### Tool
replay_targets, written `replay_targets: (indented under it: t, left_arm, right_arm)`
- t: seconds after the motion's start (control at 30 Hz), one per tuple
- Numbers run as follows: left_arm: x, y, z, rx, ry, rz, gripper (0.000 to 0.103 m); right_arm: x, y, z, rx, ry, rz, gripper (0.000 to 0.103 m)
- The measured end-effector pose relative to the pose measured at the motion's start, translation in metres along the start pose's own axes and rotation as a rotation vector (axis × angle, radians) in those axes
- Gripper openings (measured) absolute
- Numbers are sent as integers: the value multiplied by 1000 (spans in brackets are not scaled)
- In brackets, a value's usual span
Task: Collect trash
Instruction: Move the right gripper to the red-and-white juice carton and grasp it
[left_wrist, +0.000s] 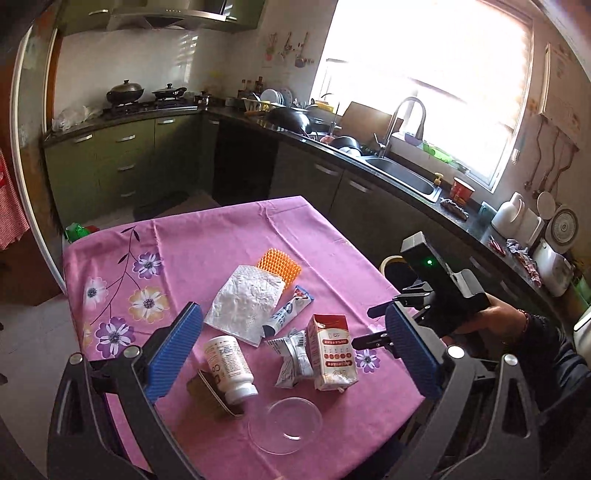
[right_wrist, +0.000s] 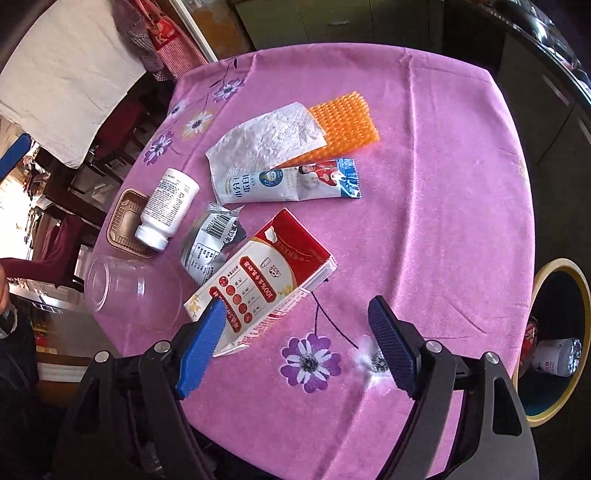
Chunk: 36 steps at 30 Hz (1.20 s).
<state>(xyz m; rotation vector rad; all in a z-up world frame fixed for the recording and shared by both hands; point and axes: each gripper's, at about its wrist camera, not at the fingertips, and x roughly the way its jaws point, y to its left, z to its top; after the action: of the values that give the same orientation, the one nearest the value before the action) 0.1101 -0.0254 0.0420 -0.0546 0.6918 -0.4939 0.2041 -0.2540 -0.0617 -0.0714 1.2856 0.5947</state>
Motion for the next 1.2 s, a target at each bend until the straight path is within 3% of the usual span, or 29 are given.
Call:
replay_targets:
  t: [0.33, 0.6, 0.97, 1.2]
  left_arm:
    - [-5, 9, -8, 31, 0, -22, 94]
    - [-11, 13, -14, 56, -12, -40, 95]
    - [-15, 17, -19, 71, -12, -59, 95]
    - [-14, 17, -21, 72, -7, -64, 95]
  right_arm:
    - [38, 15, 16, 154, 130, 13, 79]
    - [63, 24, 41, 226, 185, -63, 77]
    - [93, 58, 42, 95, 291, -225, 73]
    - [86, 61, 20, -10, 307, -309, 55]
